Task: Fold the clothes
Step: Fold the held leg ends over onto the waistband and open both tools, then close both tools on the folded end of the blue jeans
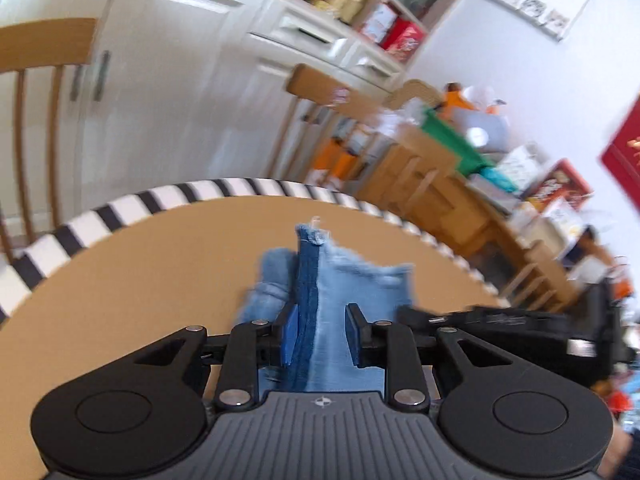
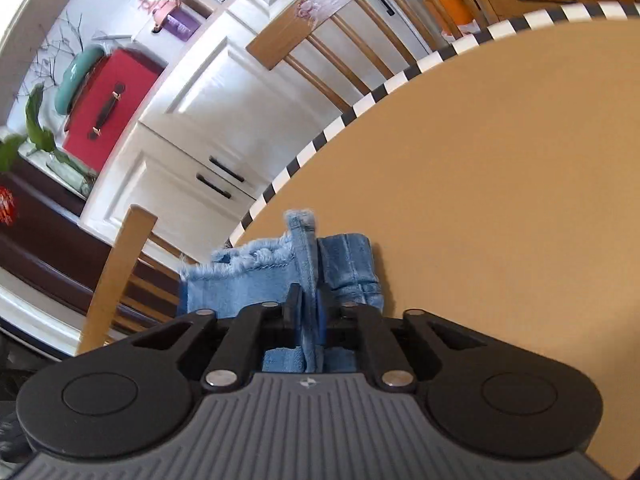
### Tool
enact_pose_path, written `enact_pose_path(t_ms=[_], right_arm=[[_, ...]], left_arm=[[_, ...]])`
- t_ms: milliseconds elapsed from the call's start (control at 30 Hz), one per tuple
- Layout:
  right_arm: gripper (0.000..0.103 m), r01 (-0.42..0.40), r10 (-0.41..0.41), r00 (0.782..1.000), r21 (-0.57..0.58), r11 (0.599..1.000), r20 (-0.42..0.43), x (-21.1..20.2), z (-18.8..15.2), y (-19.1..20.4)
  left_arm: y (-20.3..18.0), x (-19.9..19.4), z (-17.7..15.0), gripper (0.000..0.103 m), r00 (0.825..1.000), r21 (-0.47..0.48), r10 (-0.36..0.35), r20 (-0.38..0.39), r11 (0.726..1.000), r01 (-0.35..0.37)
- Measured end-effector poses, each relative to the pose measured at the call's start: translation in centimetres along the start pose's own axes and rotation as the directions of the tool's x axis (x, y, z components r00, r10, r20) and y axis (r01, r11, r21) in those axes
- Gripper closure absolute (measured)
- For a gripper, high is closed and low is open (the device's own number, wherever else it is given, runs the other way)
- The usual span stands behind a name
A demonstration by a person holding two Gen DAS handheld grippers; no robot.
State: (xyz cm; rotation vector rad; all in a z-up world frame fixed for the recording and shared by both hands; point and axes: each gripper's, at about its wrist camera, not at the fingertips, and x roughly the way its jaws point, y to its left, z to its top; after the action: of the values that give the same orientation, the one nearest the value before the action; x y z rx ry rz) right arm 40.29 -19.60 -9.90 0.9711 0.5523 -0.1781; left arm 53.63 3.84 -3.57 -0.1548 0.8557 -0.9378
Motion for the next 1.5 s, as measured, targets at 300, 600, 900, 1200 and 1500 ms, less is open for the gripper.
enact_pose_path(t_ms=[300,600,900,1200,1500], right_arm=[[0.082,-0.021,0.001,0.998,-0.32,0.947,-0.062,-11.0,-9.0,6.3],[0.083,0.135,-0.218,0.969,-0.492,0.86,-0.115,-12.8,-20.4,8.4],[0.076,0.219,-0.297,0.951,-0.481,0.849,-0.091,-16.4,-28.8,10.8],[0.077,0.306,-0.336,0.942,-0.428,0.85,0.006,-18.8,-32.9,11.1],[0.077,0.356,-0.389,0.92,-0.483,0.8,0.033,-17.5,-33.8,11.8]], left_arm=[[-2.5,-9.9,-6.2,0.069,0.979,0.251,-0.036,-0.203,0.964,0.087],[-4.3,-9.7,-14.2,0.075,0.96,0.368,0.071,-0.27,0.929,0.035],[-3.0,-16.4,-18.8,0.073,0.956,0.299,0.016,-0.293,0.951,0.075],[-1.9,-19.8,-21.9,0.086,0.955,0.201,0.016,-0.295,0.978,0.045],[-1.9,-19.0,-22.1,0.097,0.952,0.253,0.084,-0.295,0.968,-0.008]])
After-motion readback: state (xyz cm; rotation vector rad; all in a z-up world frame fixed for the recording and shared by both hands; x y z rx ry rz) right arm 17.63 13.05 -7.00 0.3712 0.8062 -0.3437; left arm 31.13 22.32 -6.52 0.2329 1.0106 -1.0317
